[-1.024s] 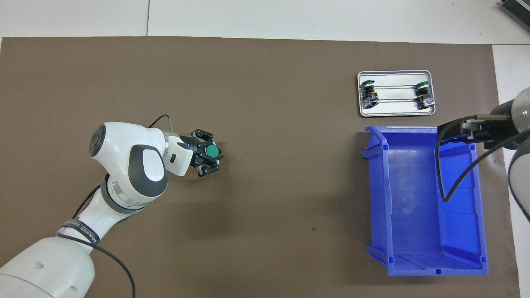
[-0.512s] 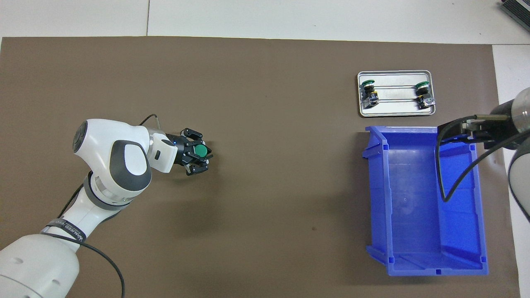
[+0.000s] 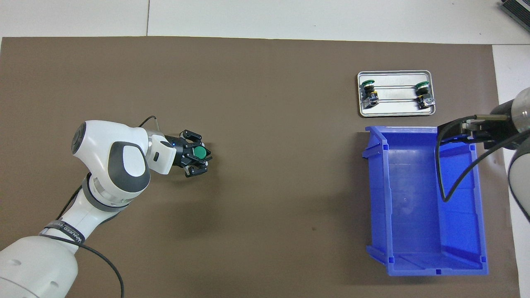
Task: Place and press button with both arms
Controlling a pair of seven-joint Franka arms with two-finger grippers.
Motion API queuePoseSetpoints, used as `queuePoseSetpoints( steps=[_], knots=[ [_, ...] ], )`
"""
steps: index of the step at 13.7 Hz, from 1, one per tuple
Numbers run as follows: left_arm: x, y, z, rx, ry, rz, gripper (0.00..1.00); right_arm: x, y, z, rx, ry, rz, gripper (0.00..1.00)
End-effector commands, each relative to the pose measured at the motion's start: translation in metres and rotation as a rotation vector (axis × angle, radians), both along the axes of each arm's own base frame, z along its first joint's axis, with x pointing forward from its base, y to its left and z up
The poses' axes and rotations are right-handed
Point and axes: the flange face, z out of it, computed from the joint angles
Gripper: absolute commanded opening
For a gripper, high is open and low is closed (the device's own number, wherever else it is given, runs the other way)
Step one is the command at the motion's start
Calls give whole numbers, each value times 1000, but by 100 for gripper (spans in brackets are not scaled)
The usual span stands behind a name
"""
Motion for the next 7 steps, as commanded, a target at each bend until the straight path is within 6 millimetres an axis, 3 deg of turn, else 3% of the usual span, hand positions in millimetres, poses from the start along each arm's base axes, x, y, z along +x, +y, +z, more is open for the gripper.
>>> queuePoseSetpoints(
  steps=[1, 7],
  knots=[
    [-13, 7, -4, -10, 11, -2, 18, -7, 1, 1, 15, -12, 15, 100],
    [-12, 9, -4, -23, 10, 25, 16, -7, 1, 1, 15, -12, 15, 100]
  ],
)
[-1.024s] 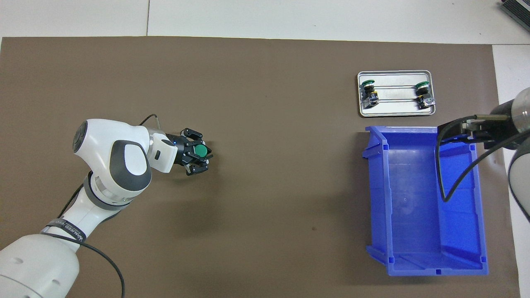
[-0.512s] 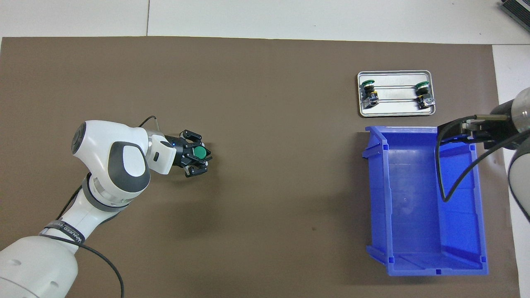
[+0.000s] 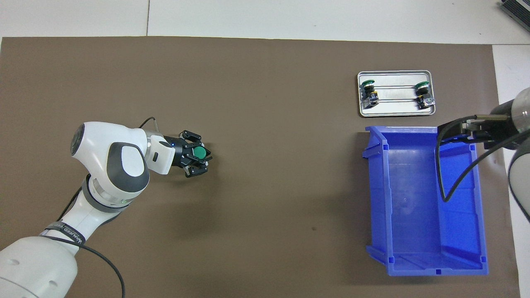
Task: Place and press button with both arms
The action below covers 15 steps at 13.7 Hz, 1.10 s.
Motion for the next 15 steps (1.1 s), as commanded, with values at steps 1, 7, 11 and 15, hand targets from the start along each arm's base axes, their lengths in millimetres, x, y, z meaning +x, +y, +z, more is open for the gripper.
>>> queuePoseSetpoints(
  steps=[1, 7, 11, 15],
  knots=[
    [-11, 7, -2, -8, -1, 3, 16, -7, 1, 1, 15, -12, 15, 100],
    [-10, 7, -2, -8, -16, 12, 15, -7, 1, 1, 15, -12, 15, 100],
    [-10, 8, -2, -9, -24, -1, 7, -7, 1, 1, 15, -12, 15, 100],
    [-10, 8, -2, -10, -27, -7, 6, -7, 1, 1, 15, -12, 15, 100]
  ],
)
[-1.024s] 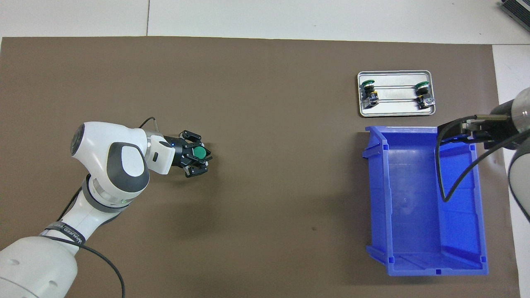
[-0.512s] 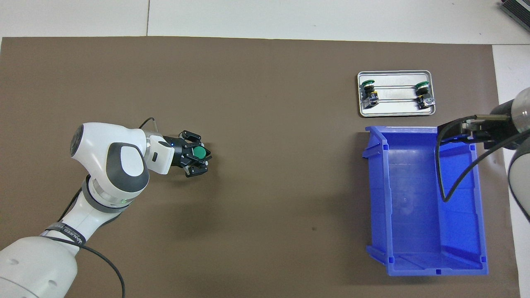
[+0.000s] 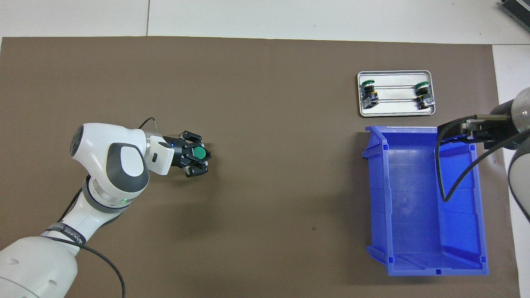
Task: Place and press button with both arms
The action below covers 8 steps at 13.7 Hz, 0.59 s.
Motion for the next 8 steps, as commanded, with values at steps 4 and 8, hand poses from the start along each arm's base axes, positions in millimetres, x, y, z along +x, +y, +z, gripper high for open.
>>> queuePoseSetpoints(
  steps=[4, 8],
  knots=[
    [-13, 6, -3, -7, -15, -10, 2, -7, 1, 1, 15, -12, 15, 100],
    [-21, 11, -7, -59, -50, -10, 2, -7, 1, 1, 15, -12, 15, 100]
  ],
)
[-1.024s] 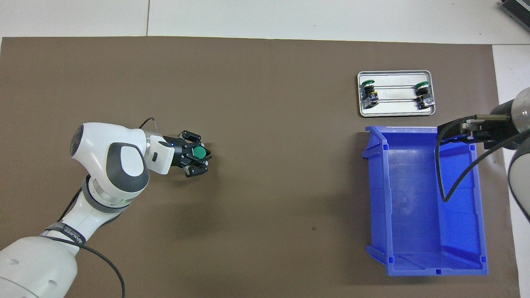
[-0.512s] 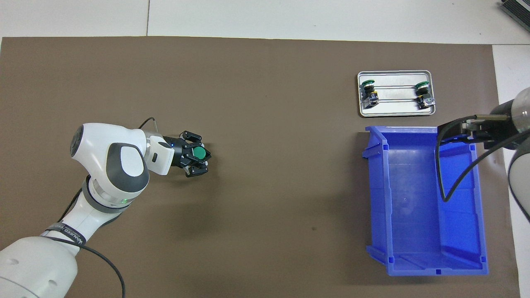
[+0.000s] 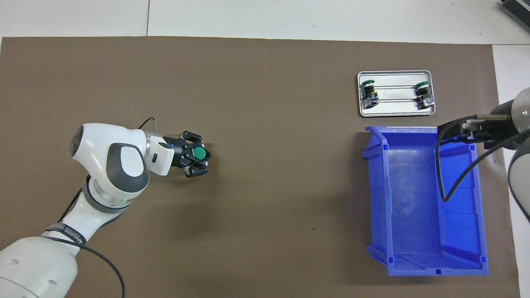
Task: Place and press button with both arms
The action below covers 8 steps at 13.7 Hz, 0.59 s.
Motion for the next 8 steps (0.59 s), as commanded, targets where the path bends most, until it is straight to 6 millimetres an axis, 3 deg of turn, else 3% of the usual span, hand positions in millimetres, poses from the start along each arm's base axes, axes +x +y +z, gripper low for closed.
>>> queuePoseSetpoints(
  steps=[1, 8],
  knots=[
    [-17, 10, -3, -33, -36, 2, 2, -7, 1, 1, 15, -12, 15, 100],
    [-13, 20, -1, -48, -45, 17, 5, -7, 1, 1, 15, -12, 15, 100]
  ],
)
